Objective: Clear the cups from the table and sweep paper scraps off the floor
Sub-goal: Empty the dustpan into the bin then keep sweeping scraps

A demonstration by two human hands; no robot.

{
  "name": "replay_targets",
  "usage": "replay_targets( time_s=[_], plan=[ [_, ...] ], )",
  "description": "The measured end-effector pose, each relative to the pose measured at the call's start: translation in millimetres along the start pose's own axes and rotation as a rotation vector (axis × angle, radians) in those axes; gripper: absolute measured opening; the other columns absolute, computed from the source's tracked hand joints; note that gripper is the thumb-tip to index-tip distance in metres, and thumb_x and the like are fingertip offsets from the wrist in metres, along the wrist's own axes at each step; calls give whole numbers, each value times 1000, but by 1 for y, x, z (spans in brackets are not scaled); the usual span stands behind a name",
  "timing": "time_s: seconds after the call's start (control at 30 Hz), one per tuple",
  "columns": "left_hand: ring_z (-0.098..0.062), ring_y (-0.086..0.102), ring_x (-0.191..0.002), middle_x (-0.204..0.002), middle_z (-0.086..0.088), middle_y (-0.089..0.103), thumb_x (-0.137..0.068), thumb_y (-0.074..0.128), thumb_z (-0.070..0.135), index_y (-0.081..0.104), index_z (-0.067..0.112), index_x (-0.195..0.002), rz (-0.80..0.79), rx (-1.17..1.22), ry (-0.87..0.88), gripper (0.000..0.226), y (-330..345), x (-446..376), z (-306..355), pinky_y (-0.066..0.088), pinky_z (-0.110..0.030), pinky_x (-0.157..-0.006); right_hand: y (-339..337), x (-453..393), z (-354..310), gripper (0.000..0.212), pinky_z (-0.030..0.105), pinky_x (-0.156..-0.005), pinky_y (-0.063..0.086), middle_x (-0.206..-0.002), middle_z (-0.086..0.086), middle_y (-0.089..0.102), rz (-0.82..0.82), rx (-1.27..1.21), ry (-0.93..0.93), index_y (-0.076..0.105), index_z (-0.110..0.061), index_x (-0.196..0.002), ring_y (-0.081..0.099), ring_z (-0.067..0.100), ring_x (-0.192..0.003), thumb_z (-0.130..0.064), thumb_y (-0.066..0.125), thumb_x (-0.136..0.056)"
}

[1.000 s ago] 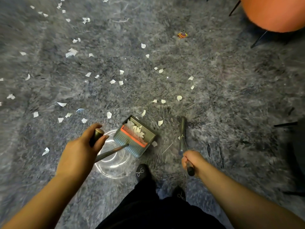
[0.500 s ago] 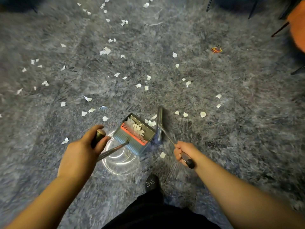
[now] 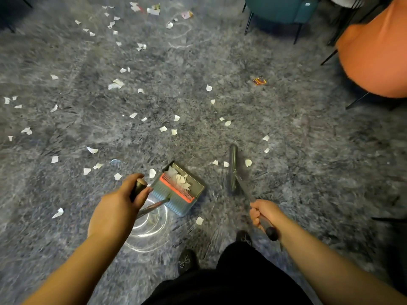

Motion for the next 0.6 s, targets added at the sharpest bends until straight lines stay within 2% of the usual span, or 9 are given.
replay_targets(
  time_s=[0.17, 0.3, 0.47, 0.6],
  plan=[
    [-33, 66, -66, -73, -6, 70, -88, 66, 41, 59, 31, -122, -9, -5, 7, 36, 24, -28, 37, 48, -33, -54, -57, -7, -43, 27, 10, -28, 23, -35, -1, 35, 44, -27, 24, 39, -11, -76, 30, 8, -22, -9, 33, -103],
    [-31, 64, -66, -66, 0, 61, -88, 63, 46, 55, 38, -119, -43, -17, -79, 33, 47, -47, 62, 49, -35, -56, -92, -26, -85, 26, 9, -28, 24, -35, 0, 36, 52, -9, 42, 40, -9, -78, 30, 8, -21, -9, 32, -103],
    [-32, 65, -63, -70, -6, 68, -87, 69, 40, 60, 31, -121, -38, -14, -119, 37, 69, -64, 100, 47, -34, -52, -125, -48, -142, 25, 11, -27, 23, -37, 1, 36, 74, 29, 68, 41, -9, -79, 30, 9, -22, -8, 32, -102],
    [-31, 67, -67, -74, -6, 71, -86, 69, 39, 59, 31, -123, -36, -21, -166, 39, 78, -76, 116, 51, -37, -57, -136, -68, -177, 31, 8, -29, 22, -33, 1, 35, 105, 144, 94, 39, -10, -74, 29, 10, -20, -9, 30, -103]
  ],
)
Point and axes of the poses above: each hand's wrist, its own x-axis away from the middle knuckle, its own y-axis out of the palm, z = x × y, the point moved 8 cm from there along -x, towards the middle knuckle
